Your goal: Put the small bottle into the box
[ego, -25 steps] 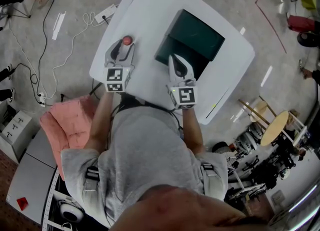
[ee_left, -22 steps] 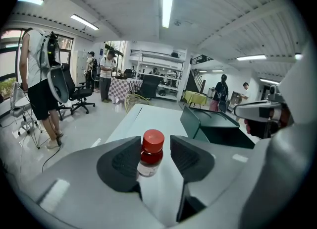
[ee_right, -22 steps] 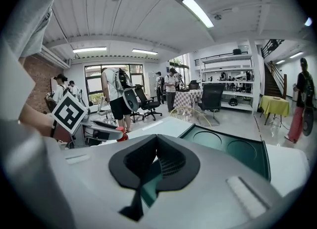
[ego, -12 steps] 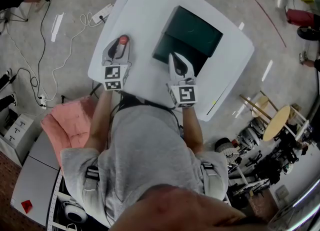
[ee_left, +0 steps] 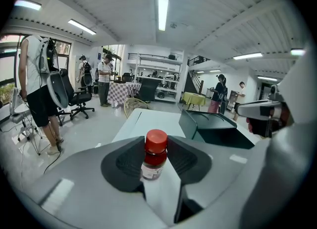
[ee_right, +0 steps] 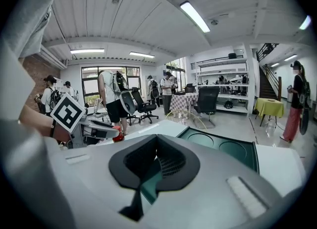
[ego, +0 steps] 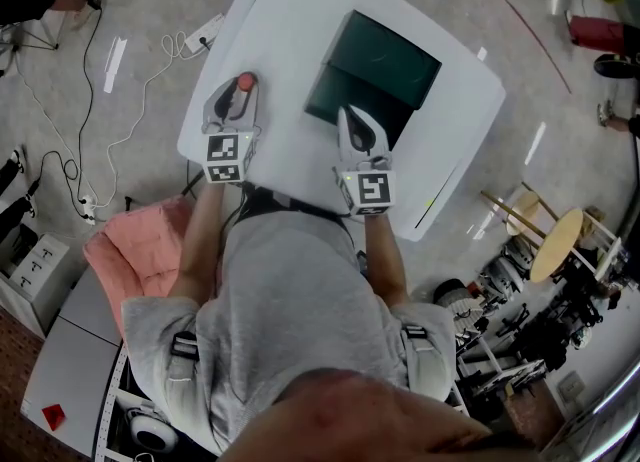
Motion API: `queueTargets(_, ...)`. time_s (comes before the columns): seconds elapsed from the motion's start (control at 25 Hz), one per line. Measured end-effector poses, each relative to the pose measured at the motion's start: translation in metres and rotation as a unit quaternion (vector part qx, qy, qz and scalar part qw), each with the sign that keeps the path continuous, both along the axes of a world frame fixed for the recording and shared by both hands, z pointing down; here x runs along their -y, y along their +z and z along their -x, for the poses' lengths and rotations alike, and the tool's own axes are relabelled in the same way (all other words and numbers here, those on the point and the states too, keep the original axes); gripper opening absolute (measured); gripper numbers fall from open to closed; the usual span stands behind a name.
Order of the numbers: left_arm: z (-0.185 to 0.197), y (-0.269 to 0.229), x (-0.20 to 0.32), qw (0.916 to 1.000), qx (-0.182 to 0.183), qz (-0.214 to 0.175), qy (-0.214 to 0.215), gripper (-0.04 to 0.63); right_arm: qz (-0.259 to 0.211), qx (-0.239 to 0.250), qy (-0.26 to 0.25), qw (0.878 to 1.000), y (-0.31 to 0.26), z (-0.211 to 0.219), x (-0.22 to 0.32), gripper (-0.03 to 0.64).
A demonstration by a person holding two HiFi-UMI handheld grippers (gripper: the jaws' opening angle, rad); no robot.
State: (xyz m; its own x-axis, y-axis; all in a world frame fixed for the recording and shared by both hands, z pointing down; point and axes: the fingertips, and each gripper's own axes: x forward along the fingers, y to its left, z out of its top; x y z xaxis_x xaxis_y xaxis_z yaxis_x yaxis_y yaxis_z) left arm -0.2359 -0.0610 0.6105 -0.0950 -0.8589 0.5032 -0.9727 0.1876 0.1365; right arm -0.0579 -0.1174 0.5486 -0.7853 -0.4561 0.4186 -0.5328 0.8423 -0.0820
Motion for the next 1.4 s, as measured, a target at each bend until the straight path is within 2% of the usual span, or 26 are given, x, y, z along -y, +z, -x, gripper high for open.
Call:
queueTargets(0.6,-0.032,-0.067,-0.002,0.9974,0.024,-0.053,0.042,0.147,-0.031,0.029,0.035,0.998,-0.038,-0.032,-0.02,0.003)
queueTargets(1.4,-0.107,-0.103,0.017,0.9867,0.035,-0.094,0.128,0.147,-0.05,0.043,0.119,0.991,-0.052,-0.102,-0.031,0.003)
